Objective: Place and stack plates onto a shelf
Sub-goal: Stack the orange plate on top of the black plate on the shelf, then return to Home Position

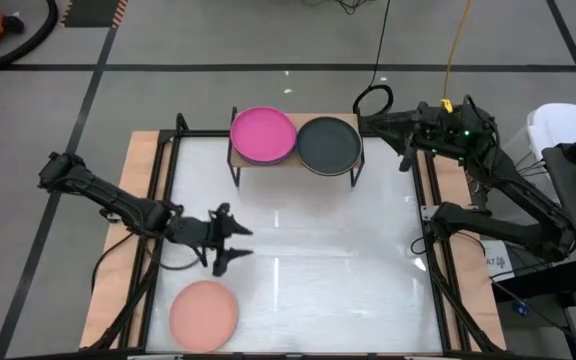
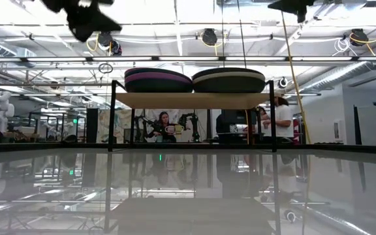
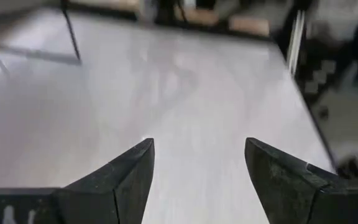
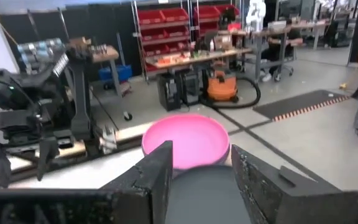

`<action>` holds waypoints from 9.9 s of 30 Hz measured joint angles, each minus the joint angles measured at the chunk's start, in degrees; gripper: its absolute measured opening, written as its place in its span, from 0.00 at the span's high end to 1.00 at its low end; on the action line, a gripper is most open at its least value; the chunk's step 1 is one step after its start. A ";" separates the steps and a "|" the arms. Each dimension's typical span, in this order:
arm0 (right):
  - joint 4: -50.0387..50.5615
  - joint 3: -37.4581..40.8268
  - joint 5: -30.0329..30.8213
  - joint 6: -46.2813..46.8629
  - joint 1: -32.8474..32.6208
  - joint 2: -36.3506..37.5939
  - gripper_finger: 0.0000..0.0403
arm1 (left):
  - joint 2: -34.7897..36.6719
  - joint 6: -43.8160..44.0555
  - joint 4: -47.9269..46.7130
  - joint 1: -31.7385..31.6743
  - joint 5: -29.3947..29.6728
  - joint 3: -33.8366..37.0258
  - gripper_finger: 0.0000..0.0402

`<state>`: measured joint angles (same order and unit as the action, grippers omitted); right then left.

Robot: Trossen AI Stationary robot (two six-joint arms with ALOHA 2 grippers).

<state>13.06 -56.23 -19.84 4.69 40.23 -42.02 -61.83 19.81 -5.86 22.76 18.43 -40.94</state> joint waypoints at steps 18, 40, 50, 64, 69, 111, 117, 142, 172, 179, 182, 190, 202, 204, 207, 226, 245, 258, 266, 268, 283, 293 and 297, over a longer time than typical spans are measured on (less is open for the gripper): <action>-6.60 16.61 0.00 1.42 0.00 1.81 0.64 | -16.23 11.43 -18.56 4.42 -17.49 -0.95 0.37; -21.06 28.39 -1.53 5.14 0.00 2.52 0.64 | -17.75 15.00 -22.64 10.87 -18.19 -0.95 0.37; -21.02 28.39 -1.53 5.16 0.00 2.49 0.64 | -25.26 15.00 -21.00 12.56 -20.07 -0.91 0.38; -21.00 28.39 -1.53 5.16 0.00 2.49 0.64 | -22.90 12.90 -20.42 10.47 -23.09 -0.96 0.97; -21.02 28.39 -1.53 5.16 0.00 3.32 0.64 | -19.57 12.75 -19.87 8.30 -19.61 -0.95 0.97; -43.06 53.87 -1.56 14.80 -0.22 27.02 0.64 | -12.00 -5.68 -13.62 -42.37 -21.85 -33.97 0.97; -43.36 53.98 -2.36 14.73 -0.22 27.08 0.64 | -22.91 -7.32 -20.48 -46.54 -23.99 -46.32 0.97; -43.04 54.12 -7.47 12.42 -0.24 27.08 0.64 | -50.61 -5.79 -29.78 -56.74 -32.32 -69.43 0.94; -30.43 48.18 -10.23 5.38 -0.58 24.53 0.64 | -43.21 -15.31 -24.77 -53.21 -31.00 -69.43 0.54; -23.84 40.01 -10.01 -0.99 -3.30 16.65 0.64 | -34.94 -21.62 -18.32 -47.02 -23.50 -69.43 0.54; -23.39 37.09 -9.99 -2.93 -5.24 12.02 0.64 | -31.79 -24.05 -18.38 -44.20 -19.61 -68.89 0.54; -18.20 29.76 -2.20 -9.32 -12.38 -1.81 0.64 | -22.93 -28.78 -17.96 -37.97 -13.05 -64.45 0.54; -17.77 24.51 11.03 -13.15 -17.90 -14.37 0.64 | -8.85 -26.10 -12.94 -34.69 -10.64 -45.49 0.54; -17.95 24.25 12.96 -13.24 -17.85 -15.46 0.64 | -7.62 -25.68 -12.69 -34.37 -10.43 -43.20 0.54; -18.84 23.93 15.84 -13.40 -17.85 -16.37 0.64 | -6.31 -25.39 -11.14 -33.74 -10.22 -40.23 0.54; -21.25 23.82 16.44 -9.93 -15.58 -16.19 0.64 | -4.50 -24.21 -7.91 -31.82 -10.24 -34.96 0.54; 4.72 12.46 13.79 -7.78 -18.58 0.73 0.64 | 9.50 -23.90 -16.09 -13.16 5.04 -27.19 0.54; 5.78 20.21 13.77 -4.92 -18.58 17.90 0.64 | 32.03 -21.81 -3.34 -4.59 13.15 2.04 0.54; -0.23 30.61 12.36 -2.54 -18.58 26.09 0.64 | 39.48 -23.21 4.65 -4.61 10.89 14.74 0.54; -3.83 33.81 10.21 -1.94 -18.58 27.97 0.64 | 40.91 -23.79 9.16 -4.64 10.28 18.85 0.54; -11.85 50.06 7.49 1.74 -18.60 37.04 0.64 | 48.71 -19.30 26.13 -6.25 10.13 40.37 0.54; -16.23 55.12 7.88 1.50 -18.60 38.19 0.64 | 48.73 -19.10 22.93 -6.20 10.07 40.38 0.54; -16.15 55.17 7.91 1.76 -18.60 38.16 0.64 | 48.73 -17.82 21.42 -6.20 10.06 40.38 0.54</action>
<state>-3.09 -1.06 -11.92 6.44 21.63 -3.86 -13.10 1.98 15.56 16.56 28.49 -0.56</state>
